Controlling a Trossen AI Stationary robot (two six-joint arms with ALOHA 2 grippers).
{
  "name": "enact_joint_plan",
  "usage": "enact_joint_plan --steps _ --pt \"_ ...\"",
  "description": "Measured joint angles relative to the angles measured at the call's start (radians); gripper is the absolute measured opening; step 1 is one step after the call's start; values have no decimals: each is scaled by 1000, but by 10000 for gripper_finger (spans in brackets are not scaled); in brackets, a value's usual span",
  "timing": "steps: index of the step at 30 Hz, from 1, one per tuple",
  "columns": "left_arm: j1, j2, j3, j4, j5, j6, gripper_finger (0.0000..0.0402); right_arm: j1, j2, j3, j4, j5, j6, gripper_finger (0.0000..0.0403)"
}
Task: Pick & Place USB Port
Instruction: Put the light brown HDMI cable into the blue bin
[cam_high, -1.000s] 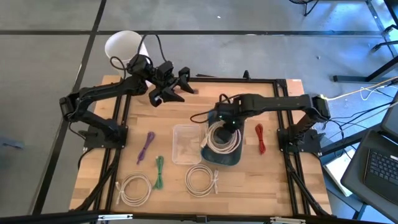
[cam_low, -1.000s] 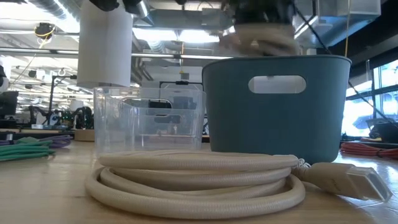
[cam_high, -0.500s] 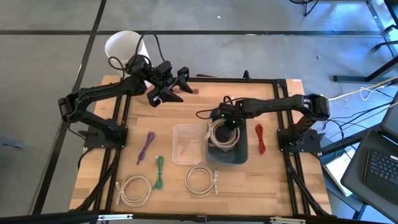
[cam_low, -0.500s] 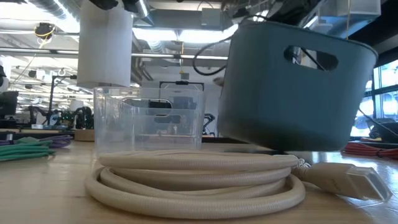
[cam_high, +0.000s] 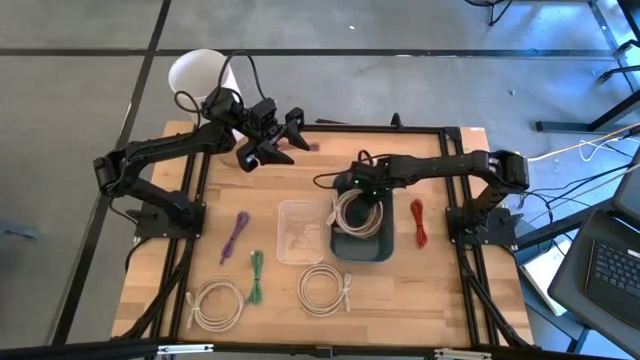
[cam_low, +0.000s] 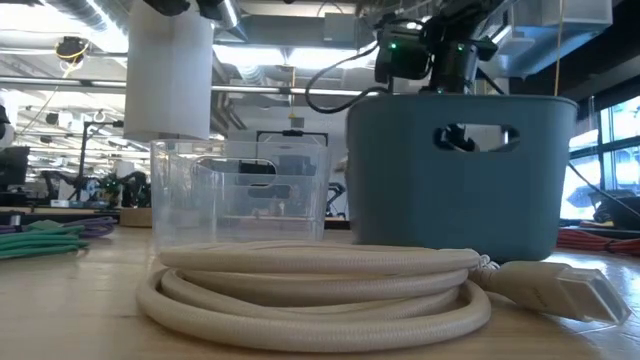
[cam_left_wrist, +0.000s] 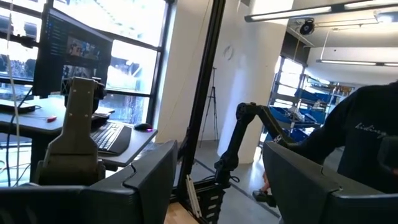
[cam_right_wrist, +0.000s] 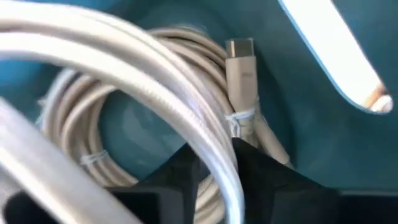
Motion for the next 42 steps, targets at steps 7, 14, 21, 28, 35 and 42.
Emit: enact_joint_plan --steps 7,14,21,28,35,42 --pt "0 0 0 0 5 10 230 0 0 51 -113 8 1 128" --pt "0 0 0 0 4 18 230 0 0 58 -199 19 9 128" --pt "0 0 0 0 4 18 230 0 0 59 -214 20 17 137" --pt "0 0 0 0 4 18 230 0 0 107 -243 21 17 180" --pt "0 0 0 0 4 18 230 0 0 193 -300 105 -11 212" --pt "0 0 0 -2 6 18 230 6 0 200 -324 47 -54 238"
